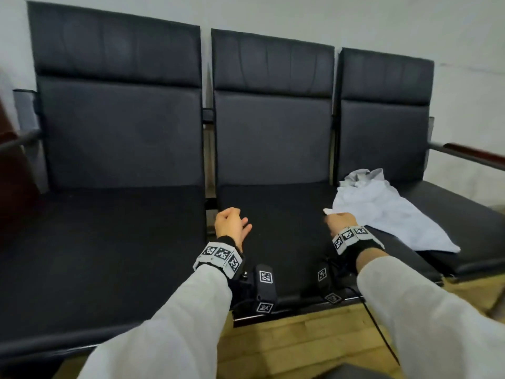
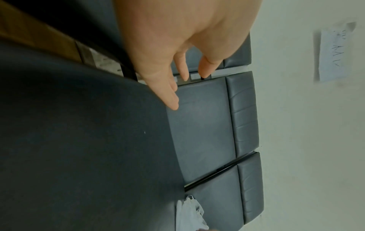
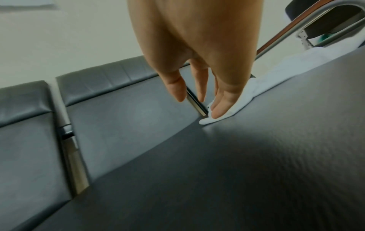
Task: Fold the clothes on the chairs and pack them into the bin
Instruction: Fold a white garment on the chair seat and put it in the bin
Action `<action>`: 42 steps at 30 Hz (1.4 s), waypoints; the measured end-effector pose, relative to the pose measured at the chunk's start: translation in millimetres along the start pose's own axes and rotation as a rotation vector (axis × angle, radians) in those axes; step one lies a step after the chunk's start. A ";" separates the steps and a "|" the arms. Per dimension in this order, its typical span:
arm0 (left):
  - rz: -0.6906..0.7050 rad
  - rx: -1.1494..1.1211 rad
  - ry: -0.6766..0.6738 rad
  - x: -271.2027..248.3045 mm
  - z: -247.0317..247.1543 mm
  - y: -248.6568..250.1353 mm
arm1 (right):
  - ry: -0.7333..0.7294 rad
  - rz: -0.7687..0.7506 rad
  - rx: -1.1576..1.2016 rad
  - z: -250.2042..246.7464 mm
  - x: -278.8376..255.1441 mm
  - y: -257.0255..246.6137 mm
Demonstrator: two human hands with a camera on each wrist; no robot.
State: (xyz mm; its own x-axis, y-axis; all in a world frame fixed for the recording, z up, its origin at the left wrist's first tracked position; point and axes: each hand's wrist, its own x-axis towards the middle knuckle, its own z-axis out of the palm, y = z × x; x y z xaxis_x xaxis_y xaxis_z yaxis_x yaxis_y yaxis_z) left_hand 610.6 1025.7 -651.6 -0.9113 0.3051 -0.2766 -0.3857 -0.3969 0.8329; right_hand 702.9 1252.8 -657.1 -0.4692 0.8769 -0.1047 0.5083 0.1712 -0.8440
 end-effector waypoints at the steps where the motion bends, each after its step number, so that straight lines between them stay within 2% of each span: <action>1: 0.009 -0.014 -0.004 3.6 5.1 -5.2 | 0.007 0.031 0.007 -2.3 11.0 6.9; 8: -0.038 0.065 0.003 35.2 19.3 -32.8 | -0.096 0.074 -0.203 9.5 106.9 45.2; 10: -0.044 0.085 0.012 39.5 20.1 -35.9 | -0.084 0.077 -0.322 5.6 100.0 41.5; 13: -0.069 0.136 -0.016 39.1 21.6 -30.7 | -0.148 0.006 -0.551 -5.5 69.4 23.9; 17: -0.092 0.248 -0.060 32.1 18.5 -21.6 | -0.181 0.035 -0.610 -7.8 31.0 5.7; 19: -0.057 0.296 -0.061 27.7 16.4 -16.6 | -0.232 -0.012 -0.547 1.6 19.8 -2.5; 22: 0.033 0.324 -0.095 21.4 12.2 -4.4 | -0.337 -0.111 -0.254 20.8 -1.2 -23.6; 24: 0.088 0.397 -0.158 14.6 6.0 3.4 | -0.230 -0.155 -0.016 32.8 -23.5 -39.7; 26: 0.126 0.494 -0.239 6.4 -3.6 7.8 | -0.170 -0.207 0.121 48.2 -49.9 -55.1; 30: 0.239 0.725 -0.415 -16.5 -22.2 20.8 | -0.290 -0.323 0.187 91.4 -123.6 -85.3; 31: 0.282 0.781 -0.405 -21.0 -27.3 24.5 | -0.336 -0.327 0.198 102.9 -137.0 -87.0; 33: 0.326 0.821 -0.300 -23.5 -50.6 34.0 | -0.439 -0.313 0.259 122.2 -162.6 -90.0; 35: 0.269 0.728 -0.203 -19.3 -76.5 40.4 | -0.482 -0.300 0.283 129.2 -171.8 -91.8; 37: 0.208 0.532 -0.119 -15.7 -98.0 47.7 | -0.451 -0.288 0.267 126.7 -165.2 -90.1; 39: 0.223 0.398 -0.053 -15.1 -114.8 60.1 | -0.412 -0.286 0.212 122.5 -149.2 -82.8; 42: 0.274 0.257 0.108 -12.7 -147.3 82.2 | -0.315 -0.338 -0.040 115.2 -125.8 -67.3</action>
State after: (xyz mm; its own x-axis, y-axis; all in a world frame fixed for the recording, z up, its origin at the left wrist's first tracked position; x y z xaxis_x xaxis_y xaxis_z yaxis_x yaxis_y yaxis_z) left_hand 569.2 861.7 -650.3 -0.9907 0.1195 -0.0647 -0.0898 -0.2175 0.9719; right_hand 644.5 1079.2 -647.8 -0.8071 0.5903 0.0129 0.3133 0.4465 -0.8381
